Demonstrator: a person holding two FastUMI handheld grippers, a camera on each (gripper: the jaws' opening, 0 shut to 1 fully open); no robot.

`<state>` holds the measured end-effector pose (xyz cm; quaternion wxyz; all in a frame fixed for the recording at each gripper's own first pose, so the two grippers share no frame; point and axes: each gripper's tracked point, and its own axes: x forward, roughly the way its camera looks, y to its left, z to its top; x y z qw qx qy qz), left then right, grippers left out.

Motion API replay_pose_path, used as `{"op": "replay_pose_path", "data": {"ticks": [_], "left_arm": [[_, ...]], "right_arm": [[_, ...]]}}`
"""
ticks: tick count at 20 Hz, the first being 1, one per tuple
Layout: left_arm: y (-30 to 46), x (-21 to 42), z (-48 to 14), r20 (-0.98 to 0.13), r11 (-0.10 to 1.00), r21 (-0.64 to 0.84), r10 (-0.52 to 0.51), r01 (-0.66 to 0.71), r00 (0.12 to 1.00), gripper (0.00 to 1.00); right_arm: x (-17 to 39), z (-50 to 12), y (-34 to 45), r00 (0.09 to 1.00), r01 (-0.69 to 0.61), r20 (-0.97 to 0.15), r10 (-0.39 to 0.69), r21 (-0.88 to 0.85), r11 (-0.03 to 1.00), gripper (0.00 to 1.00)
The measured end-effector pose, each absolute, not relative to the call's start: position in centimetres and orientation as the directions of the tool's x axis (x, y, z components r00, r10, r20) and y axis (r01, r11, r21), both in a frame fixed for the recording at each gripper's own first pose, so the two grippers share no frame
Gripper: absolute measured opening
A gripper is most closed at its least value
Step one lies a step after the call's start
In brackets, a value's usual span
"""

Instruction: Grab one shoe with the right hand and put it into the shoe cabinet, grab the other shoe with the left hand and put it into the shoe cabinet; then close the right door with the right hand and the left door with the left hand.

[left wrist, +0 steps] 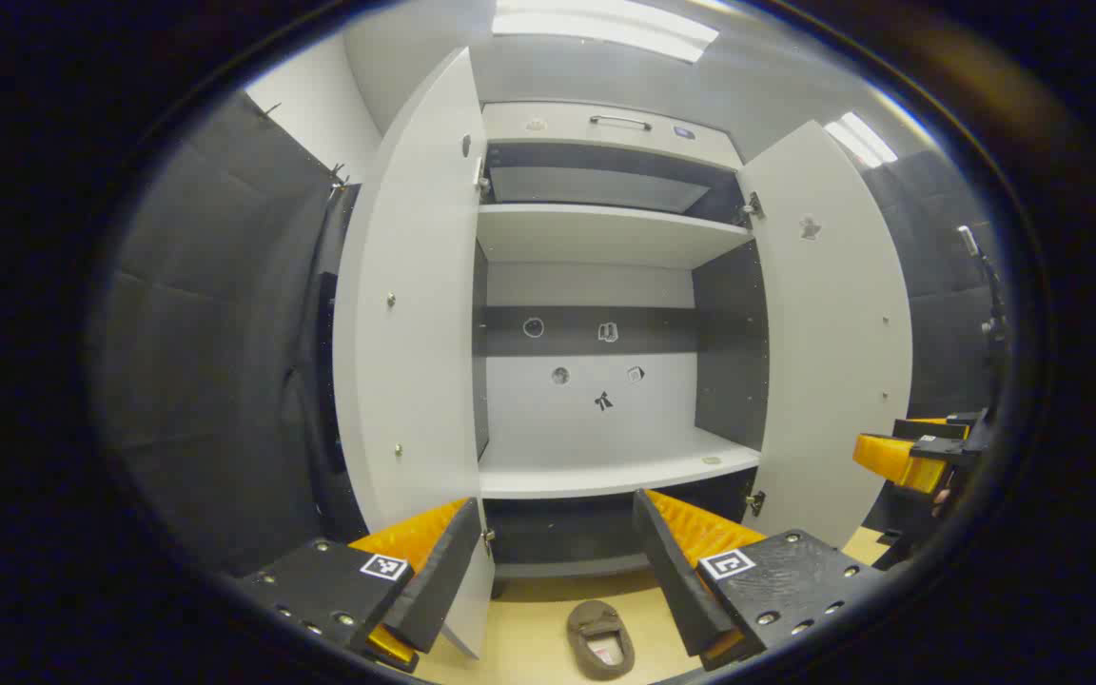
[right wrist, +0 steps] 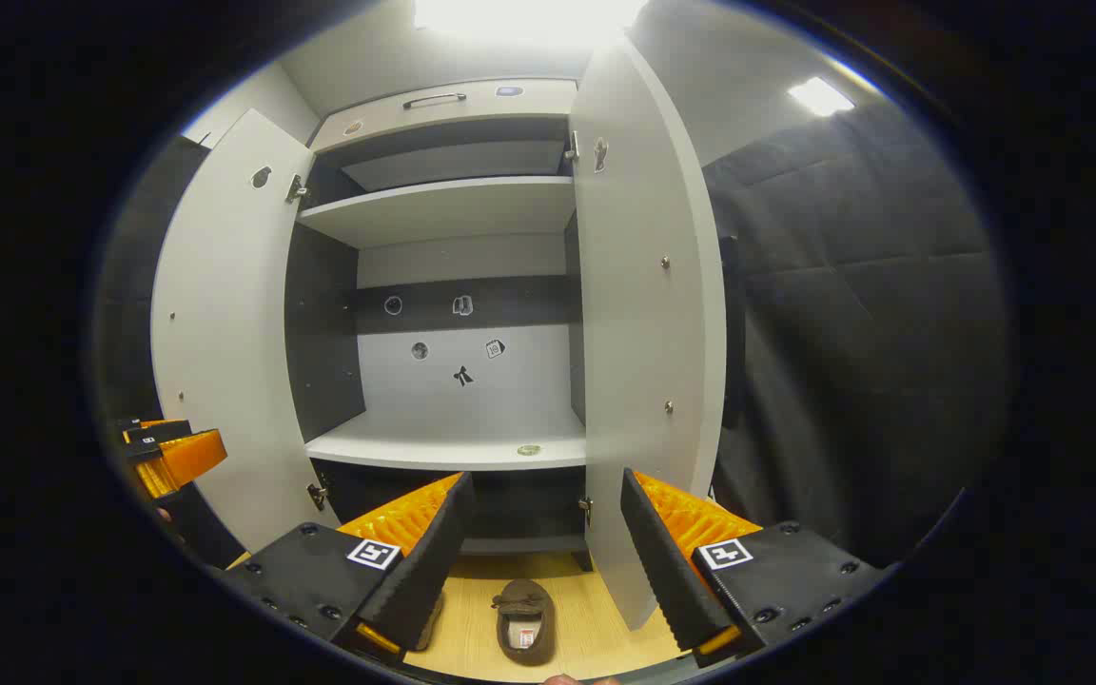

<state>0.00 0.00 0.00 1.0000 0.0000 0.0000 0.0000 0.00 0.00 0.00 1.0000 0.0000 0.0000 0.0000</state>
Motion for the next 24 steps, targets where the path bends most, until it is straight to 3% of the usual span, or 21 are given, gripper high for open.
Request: {"op": "replay_pose_path", "data": {"ticks": [2,17,24], "left_arm": [[0.1,0.0,0.0,0.002,1.0,-0.012,0.005,-0.005,1.0,0.94],[0.1,-1.0,-1.9,-0.009,1.0,-0.007,0.016,-0.016,1.0,0.94],[0.3,-1.4,-2.7,-0.029,0.999,-0.027,0.019,-0.019,0.999,0.94]], "right_arm": [[0.0,0.0,0.1,1.0,-0.005,-0.004,0.005,0.004,1.0,0.98],[1.0,-0.6,1.1,0.997,-0.072,-0.043,0.069,-0.057,0.996,0.96],[1.8,-1.8,2.1,0.992,-0.086,-0.098,0.085,-0.005,0.996,0.95]]}}
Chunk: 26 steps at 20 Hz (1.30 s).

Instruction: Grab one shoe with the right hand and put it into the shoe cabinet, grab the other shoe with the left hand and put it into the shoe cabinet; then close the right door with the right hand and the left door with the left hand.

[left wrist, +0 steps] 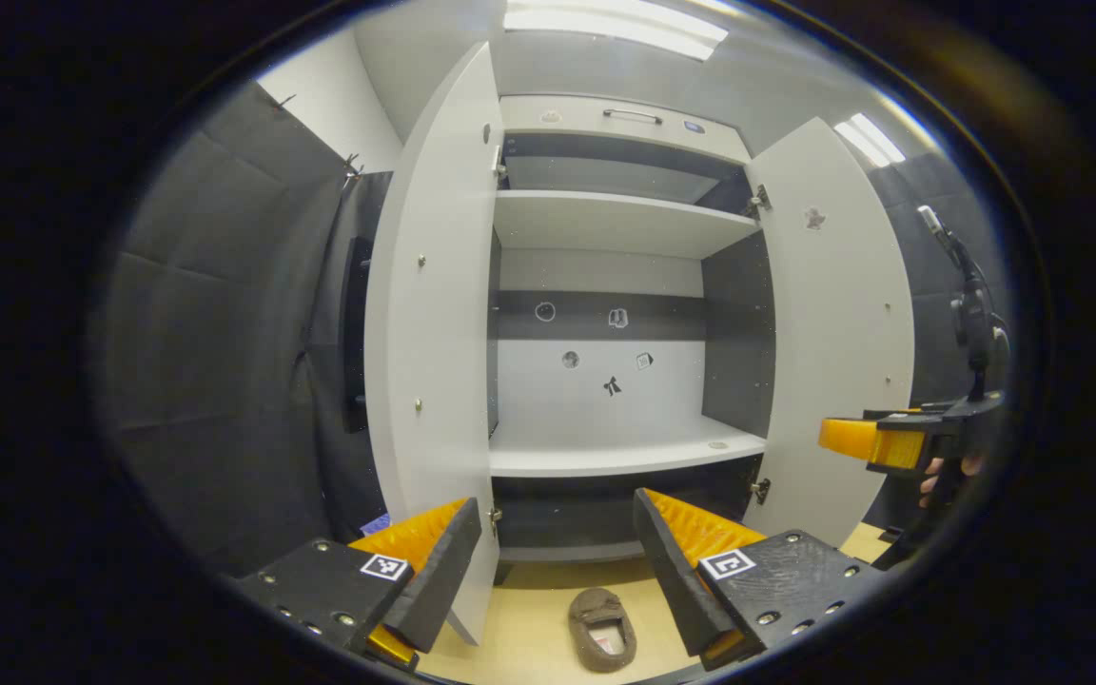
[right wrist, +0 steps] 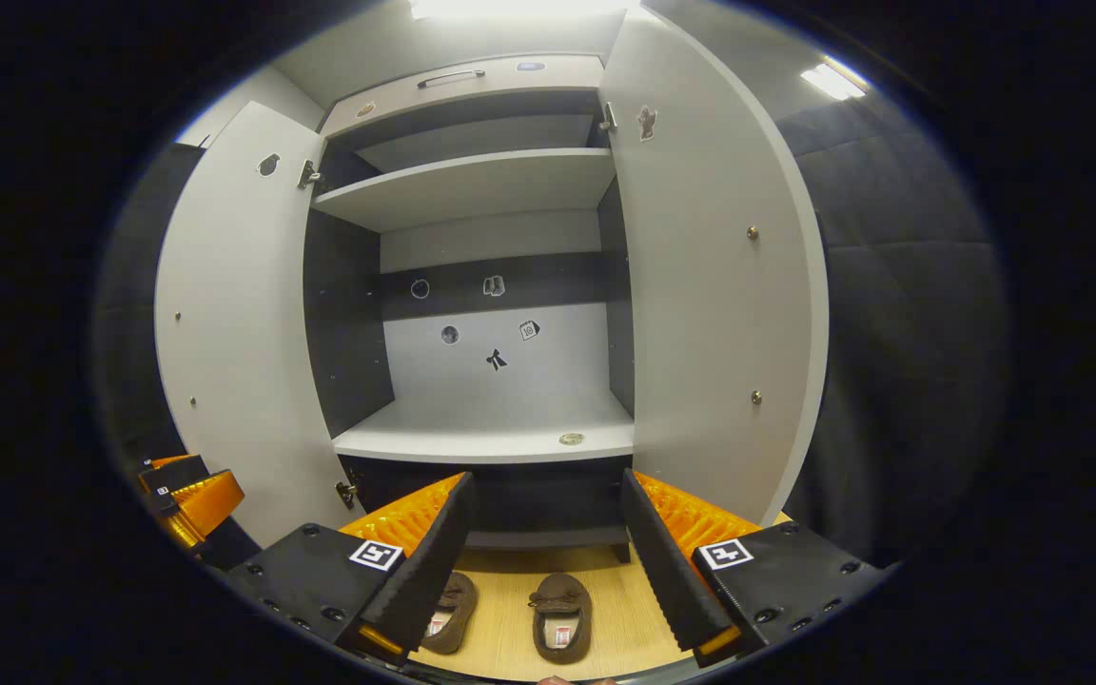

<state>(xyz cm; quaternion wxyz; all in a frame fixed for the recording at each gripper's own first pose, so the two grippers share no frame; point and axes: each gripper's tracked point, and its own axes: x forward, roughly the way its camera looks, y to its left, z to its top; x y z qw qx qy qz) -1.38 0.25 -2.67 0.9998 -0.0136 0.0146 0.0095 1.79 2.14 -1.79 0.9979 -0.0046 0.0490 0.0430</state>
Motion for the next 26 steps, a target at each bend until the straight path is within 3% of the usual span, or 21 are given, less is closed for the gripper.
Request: {"op": "replay_pose_path", "data": {"ticks": [7,13,20,26], "left_arm": [[0.5,-1.7,-3.0,-0.032,1.0,0.001,0.011,-0.011,0.999,0.94],[-0.2,-2.1,-4.9,-0.079,0.999,-0.035,-0.013,0.01,0.997,0.94],[-0.8,-2.7,-7.2,-0.13,1.0,-0.016,-0.015,0.013,0.991,0.94],[-0.4,-2.9,-8.2,-0.151,0.999,-0.046,0.022,-0.029,0.988,0.95]], "right_arm": [[4.6,-10.1,4.1,0.958,-0.119,-0.269,0.096,-0.071,0.99,0.97],[5.4,-19.7,6.6,0.867,-0.21,-0.466,0.173,-0.027,0.977,0.98],[8.1,-28.1,6.3,0.751,-0.132,-0.642,0.156,0.086,0.988,0.96],[7.7,-34.5,5.8,0.654,-0.131,-0.743,0.14,0.072,0.989,0.96]]}}
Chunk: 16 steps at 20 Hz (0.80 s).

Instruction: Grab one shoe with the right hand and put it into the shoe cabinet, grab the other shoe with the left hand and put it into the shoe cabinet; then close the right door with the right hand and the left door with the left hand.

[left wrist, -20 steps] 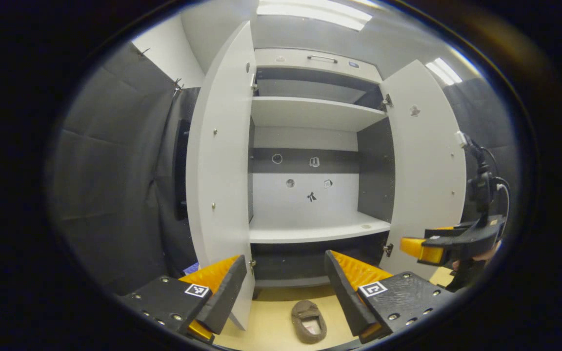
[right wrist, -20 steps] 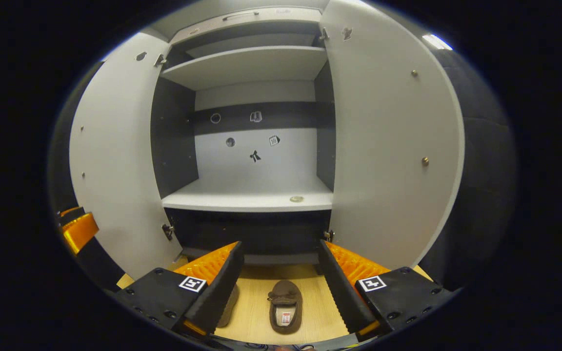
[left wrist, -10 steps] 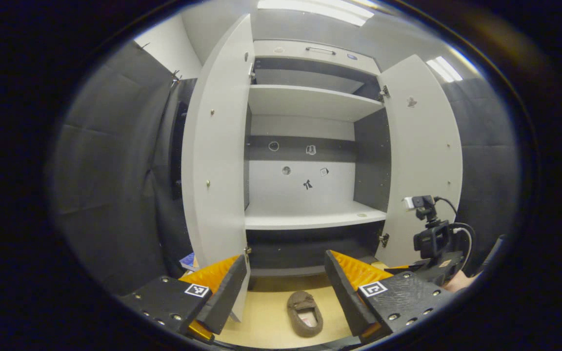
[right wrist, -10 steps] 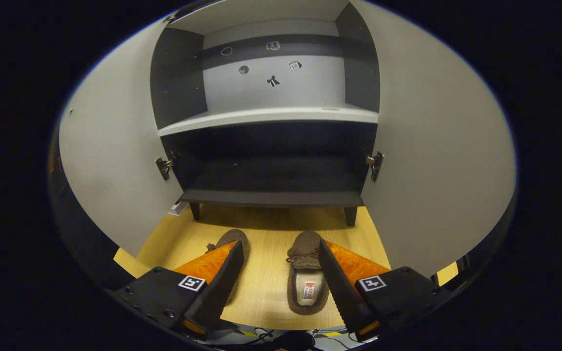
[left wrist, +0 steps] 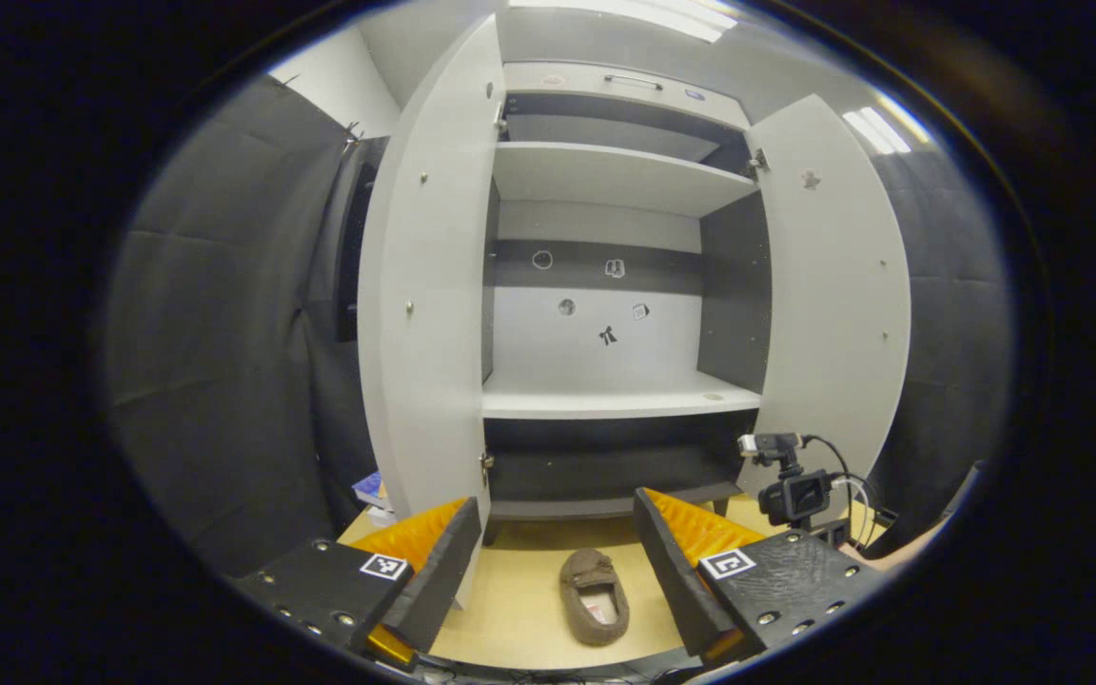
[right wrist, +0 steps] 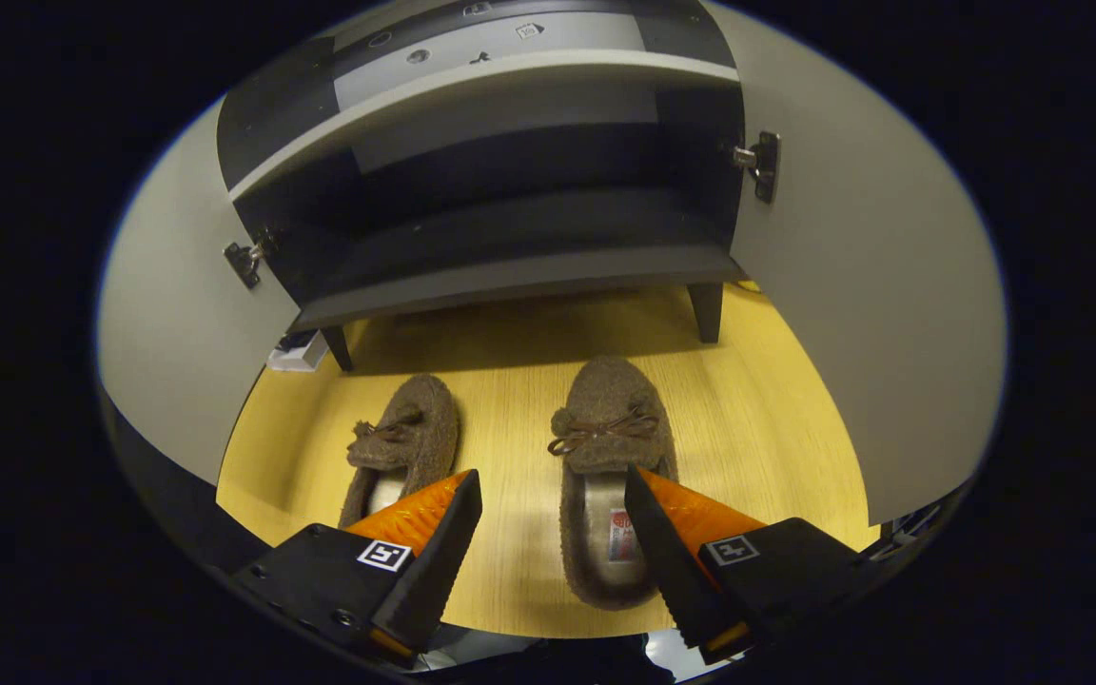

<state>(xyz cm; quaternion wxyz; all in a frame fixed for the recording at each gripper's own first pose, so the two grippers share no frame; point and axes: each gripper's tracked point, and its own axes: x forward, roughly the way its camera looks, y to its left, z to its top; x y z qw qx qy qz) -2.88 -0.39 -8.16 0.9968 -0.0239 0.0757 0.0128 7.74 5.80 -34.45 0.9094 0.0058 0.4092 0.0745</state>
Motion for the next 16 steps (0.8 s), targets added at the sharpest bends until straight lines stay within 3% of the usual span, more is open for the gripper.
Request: {"op": "replay_pose_path", "data": {"ticks": [1,2,5,7,12,13,14,16], "left_arm": [[-0.4,-3.0,-8.2,-0.15,0.998,-0.049,0.026,-0.033,0.988,0.95],[-0.5,-3.0,-8.3,-0.151,0.998,-0.05,0.029,-0.037,0.988,0.94],[-0.7,-3.1,-9.1,-0.169,0.997,-0.057,0.032,-0.042,0.985,0.95],[-1.2,-3.1,-9.6,-0.182,0.997,-0.063,0.022,-0.033,0.983,0.94],[-2.3,-2.5,-9.9,-0.201,0.998,-0.063,-0.015,0.002,0.979,0.94],[-2.4,-2.6,-10.0,-0.202,0.999,-0.054,-0.013,0.002,0.979,0.94],[-2.3,-2.6,-10.0,-0.203,0.999,-0.046,-0.007,-0.003,0.979,0.94],[-2.5,-2.6,-10.3,-0.21,0.999,-0.046,-0.01,0.001,0.978,0.95]], "right_arm": [[7.6,-35.4,5.8,0.629,-0.139,-0.765,0.138,0.064,0.988,0.96],[7.5,-36.6,5.6,0.616,-0.145,-0.777,0.133,0.054,0.988,0.89],[8.3,-38.7,5.9,0.6,-0.161,-0.792,0.109,0.013,0.987,0.96],[9.2,-39.8,5.9,0.597,-0.197,-0.797,0.094,-0.032,0.98,0.89],[12.4,-41.6,5.1,0.626,-0.232,-0.779,-0.018,-0.208,0.95,0.86],[12.6,-41.6,4.5,0.627,-0.217,-0.777,-0.05,-0.237,0.947,0.81],[12.6,-41.5,4.2,0.641,-0.213,-0.765,-0.062,-0.255,0.943,0.57],[12.3,-41.5,3.9,0.66,-0.244,-0.75,-0.052,-0.279,0.929,0.33]]}}
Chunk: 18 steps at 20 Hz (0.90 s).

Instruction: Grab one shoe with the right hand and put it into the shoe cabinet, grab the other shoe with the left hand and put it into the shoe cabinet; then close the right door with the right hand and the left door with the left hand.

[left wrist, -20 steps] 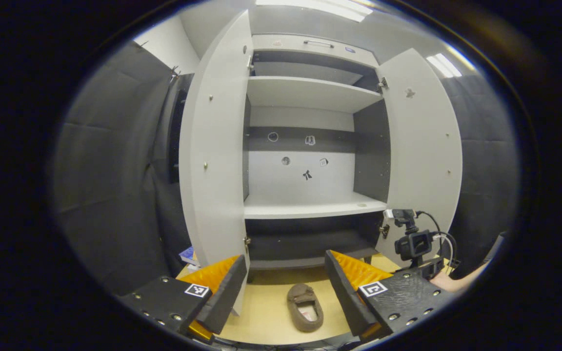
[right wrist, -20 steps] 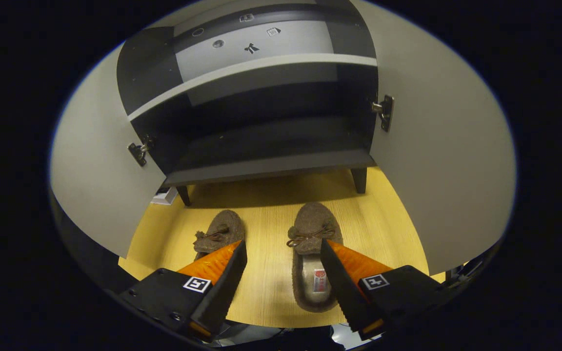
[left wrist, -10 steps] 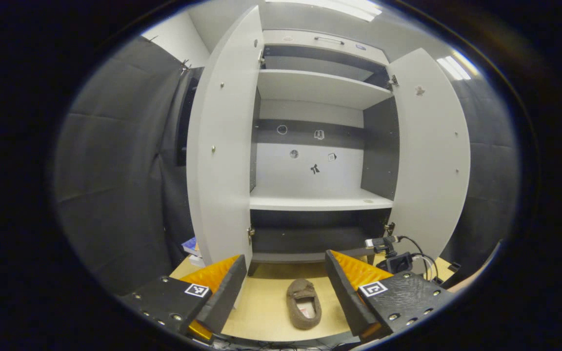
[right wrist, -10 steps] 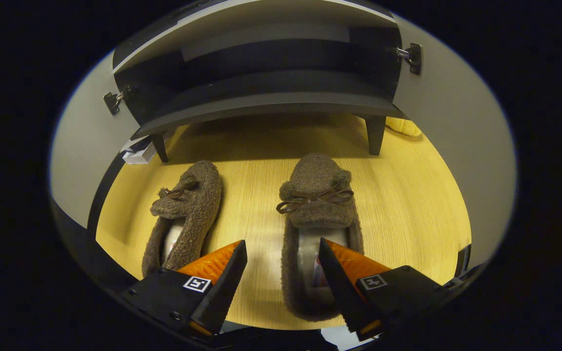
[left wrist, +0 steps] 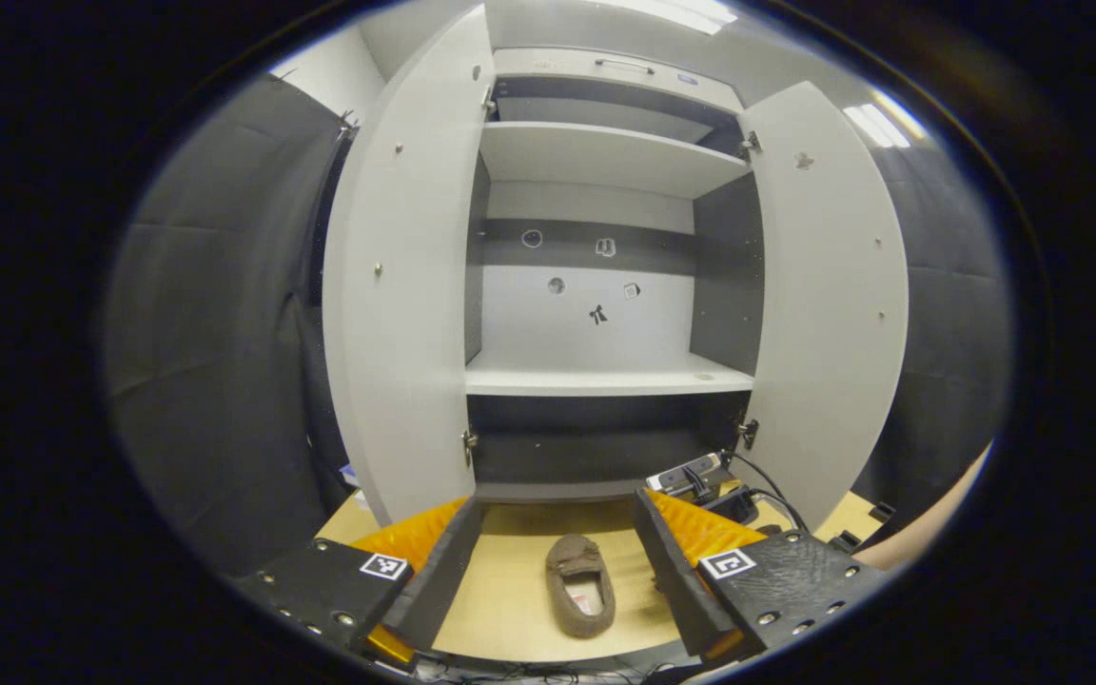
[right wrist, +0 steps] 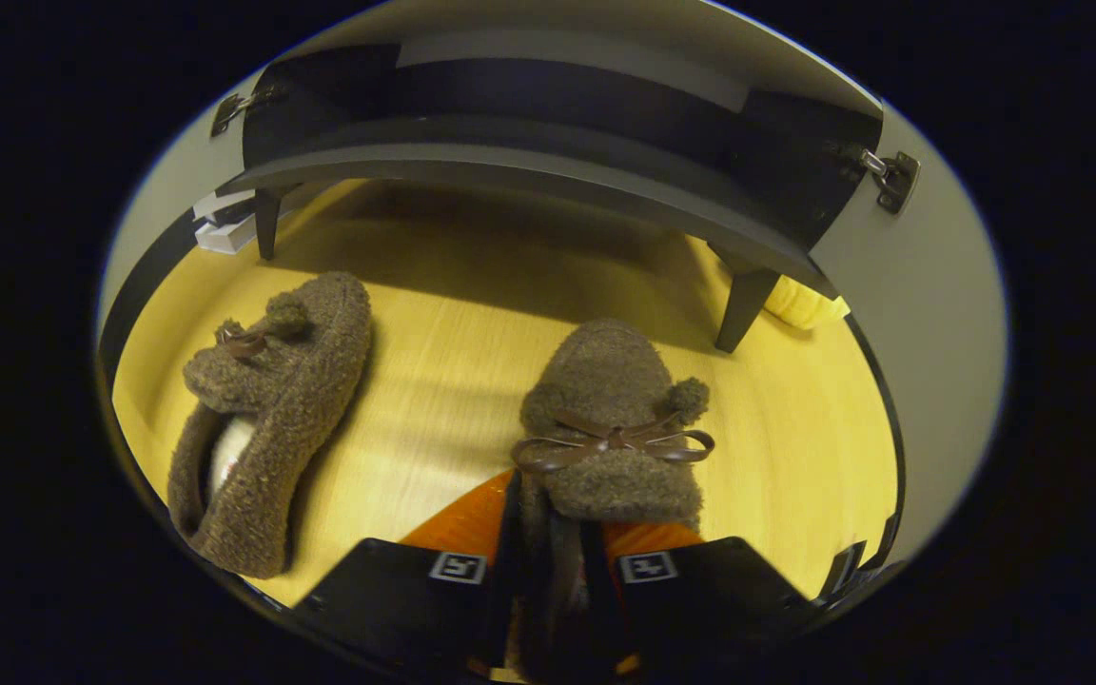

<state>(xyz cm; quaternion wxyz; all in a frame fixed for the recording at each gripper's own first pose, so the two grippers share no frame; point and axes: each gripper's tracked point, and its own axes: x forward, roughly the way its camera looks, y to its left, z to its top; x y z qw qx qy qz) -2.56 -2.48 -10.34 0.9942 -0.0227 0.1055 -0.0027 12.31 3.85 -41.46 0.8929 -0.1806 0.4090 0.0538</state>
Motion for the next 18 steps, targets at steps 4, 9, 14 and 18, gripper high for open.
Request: {"op": "replay_pose_path", "data": {"ticks": [4,9,14,18], "left_arm": [[-2.6,-3.0,-10.3,-0.208,0.999,-0.053,-0.015,0.004,0.978,0.94],[-2.3,-3.5,-10.1,-0.206,0.999,-0.05,-0.002,-0.008,0.978,0.94],[-1.5,-4.0,-8.9,-0.162,0.999,0.027,0.026,-0.022,0.987,0.95],[-2.0,-3.6,-8.9,-0.157,0.999,0.037,0.001,0.004,0.988,0.94]], "right_arm": [[11.7,-41.5,3.7,0.632,-0.323,-0.774,-0.037,-0.306,0.895,0.33],[9.4,-41.3,3.7,0.596,-0.394,-0.803,-0.002,-0.295,0.871,0.05],[6.2,-39.7,3.4,0.587,-0.376,-0.807,0.054,-0.213,0.902,0.04],[3.9,-37.3,3.2,0.57,-0.274,-0.814,0.111,-0.061,0.96,0.04]]}}
